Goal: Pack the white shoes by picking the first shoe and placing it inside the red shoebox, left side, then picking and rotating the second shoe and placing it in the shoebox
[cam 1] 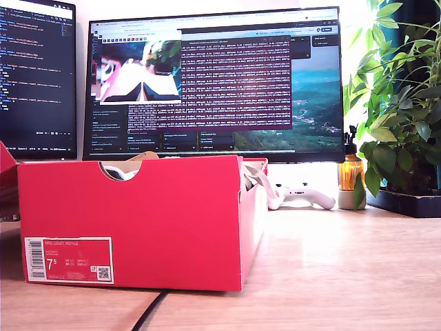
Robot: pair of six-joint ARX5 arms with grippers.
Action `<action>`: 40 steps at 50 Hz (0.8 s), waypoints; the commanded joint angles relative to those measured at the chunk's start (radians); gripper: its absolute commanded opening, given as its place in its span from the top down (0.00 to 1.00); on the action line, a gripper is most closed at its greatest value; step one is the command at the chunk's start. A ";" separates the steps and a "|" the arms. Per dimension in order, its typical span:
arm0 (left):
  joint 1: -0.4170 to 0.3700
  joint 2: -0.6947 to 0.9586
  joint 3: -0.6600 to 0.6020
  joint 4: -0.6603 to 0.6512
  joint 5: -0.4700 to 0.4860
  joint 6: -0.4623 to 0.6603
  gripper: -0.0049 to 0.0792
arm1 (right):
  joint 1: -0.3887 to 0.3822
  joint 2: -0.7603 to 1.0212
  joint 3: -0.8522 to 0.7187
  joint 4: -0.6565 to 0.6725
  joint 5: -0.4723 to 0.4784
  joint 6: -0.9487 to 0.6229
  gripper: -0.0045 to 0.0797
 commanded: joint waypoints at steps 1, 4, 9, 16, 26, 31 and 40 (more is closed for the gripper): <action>0.002 -0.032 -0.043 0.014 -0.024 -0.011 0.96 | -0.003 -0.010 -0.026 0.010 0.006 0.007 0.96; 0.002 -0.051 -0.058 0.022 -0.037 -0.024 0.96 | -0.003 -0.024 -0.026 0.008 0.006 0.006 0.96; 0.000 -0.095 -0.093 0.041 -0.043 -0.031 0.96 | -0.002 -0.046 -0.026 0.007 0.006 0.008 0.96; 0.000 -0.167 -0.119 0.062 -0.050 -0.031 0.96 | -0.001 -0.099 -0.026 0.032 0.024 0.022 0.96; 0.000 -0.216 -0.118 0.105 -0.042 -0.028 0.96 | -0.003 -0.172 -0.026 0.121 0.079 -0.006 0.96; 0.000 -0.215 -0.119 0.084 -0.042 -0.021 0.96 | -0.003 -0.189 -0.026 0.093 0.077 -0.032 0.96; 0.002 -0.200 -0.119 0.102 -0.040 0.022 0.96 | -0.021 -0.220 -0.027 0.047 0.080 -0.136 0.96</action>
